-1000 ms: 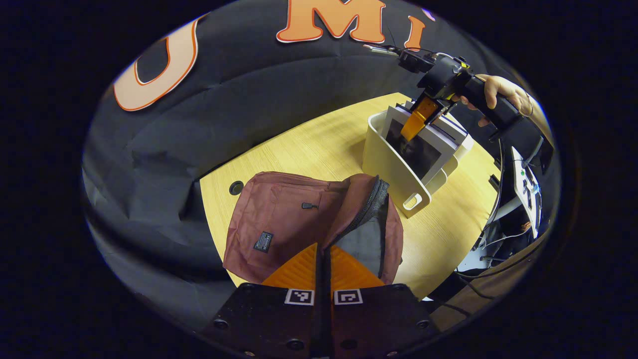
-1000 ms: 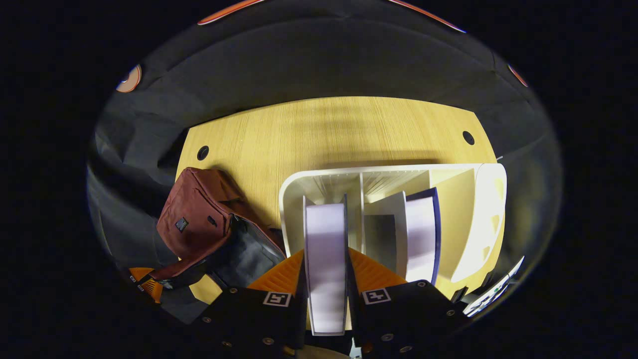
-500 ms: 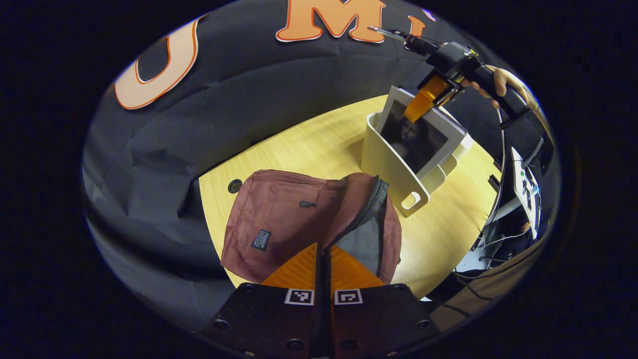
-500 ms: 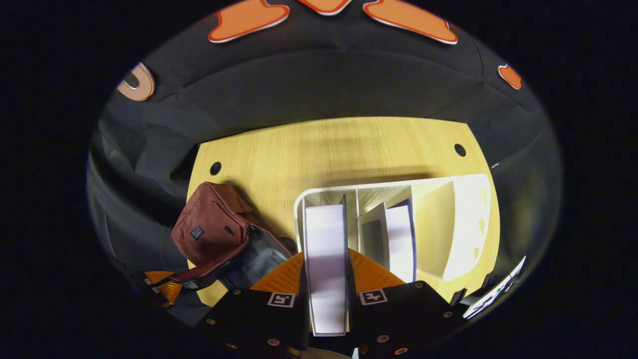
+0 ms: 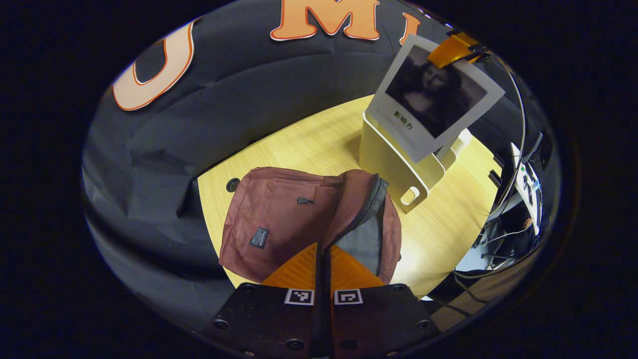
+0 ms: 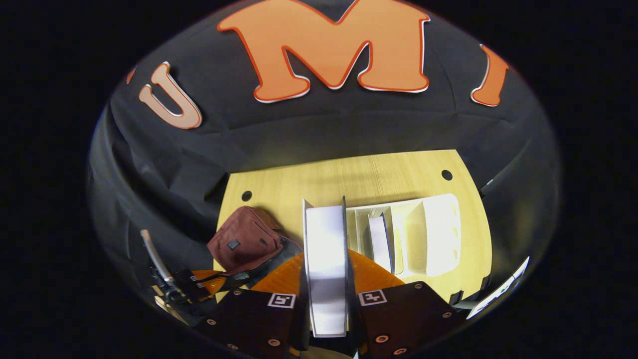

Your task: Open the schoolbag, grab two books from the bookshelf and put them into the schoolbag.

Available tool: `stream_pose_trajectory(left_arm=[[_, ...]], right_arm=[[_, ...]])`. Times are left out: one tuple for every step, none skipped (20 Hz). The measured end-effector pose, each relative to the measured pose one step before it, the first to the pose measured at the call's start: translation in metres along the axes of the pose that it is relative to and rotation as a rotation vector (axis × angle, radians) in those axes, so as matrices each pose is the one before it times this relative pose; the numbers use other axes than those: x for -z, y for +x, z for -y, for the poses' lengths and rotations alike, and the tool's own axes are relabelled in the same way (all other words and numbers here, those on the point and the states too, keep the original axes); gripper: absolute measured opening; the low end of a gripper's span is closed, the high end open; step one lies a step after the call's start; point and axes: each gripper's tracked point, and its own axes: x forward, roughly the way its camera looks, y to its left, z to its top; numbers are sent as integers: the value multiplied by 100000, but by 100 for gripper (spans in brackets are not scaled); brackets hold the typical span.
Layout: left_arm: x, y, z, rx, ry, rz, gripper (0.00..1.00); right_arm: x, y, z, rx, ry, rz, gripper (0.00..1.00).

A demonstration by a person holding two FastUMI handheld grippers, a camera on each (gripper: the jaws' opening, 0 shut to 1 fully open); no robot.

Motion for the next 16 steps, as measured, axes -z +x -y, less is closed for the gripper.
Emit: stream_pose_trajectory(left_arm=[[-60, -27, -165, -444, -356, -136, 0], [-82, 79, -87, -584, -658, -133, 1], [186, -108, -105, -980, -1124, -439, 0], [-66, -112, -280, -911, -660, 298, 0], [-73, 43, -58, -502, -224, 127, 0], [38, 52, 71, 80, 46, 339, 1], [-42, -101, 122, 246, 179, 357, 0], [73, -206, 84, 87, 333, 334, 1], [-8, -43, 13, 85, 458, 197, 1], [-73, 21, 16, -316, 436, 142, 1], [-112, -173, 115, -277, 450, 25, 1], [-177, -43, 19, -188, 388, 96, 0], [-267, -114, -3, -460, 446, 310, 1], [84, -232, 133, -278, 706, 174, 1], [-226, -141, 84, -324, 672, 167, 1], [-127, -71, 61, -296, 613, 157, 0]], right_arm=[[475, -1212, -65, -1546, 1141, 1611, 31], [546, -1058, -75, -1407, 692, 1238, 31], [742, -855, -86, -1515, 1579, 980, 31], [746, -763, -3, -1573, 2972, 560, 31], [919, -449, 48, -2145, 3319, 683, 31], [1081, -215, 199, -2102, 3560, 926, 31], [1302, -127, 209, -2473, 4445, 18, 31], [1586, 141, -36, -3418, 4654, -700, 31], [1534, 214, -18, -3437, 4935, -974, 31], [1507, 615, 151, -3313, 3745, -411, 31], [1184, 447, 331, -2384, 3848, 625, 31], [1002, 426, 328, -2362, 4478, 787, 31], [945, 445, 297, -2906, 4877, 566, 31], [776, 666, 255, -2442, 5681, 495, 31], [752, 847, 473, -2060, 5390, 407, 31], [735, 927, 668, -1174, 4542, -167, 31]])
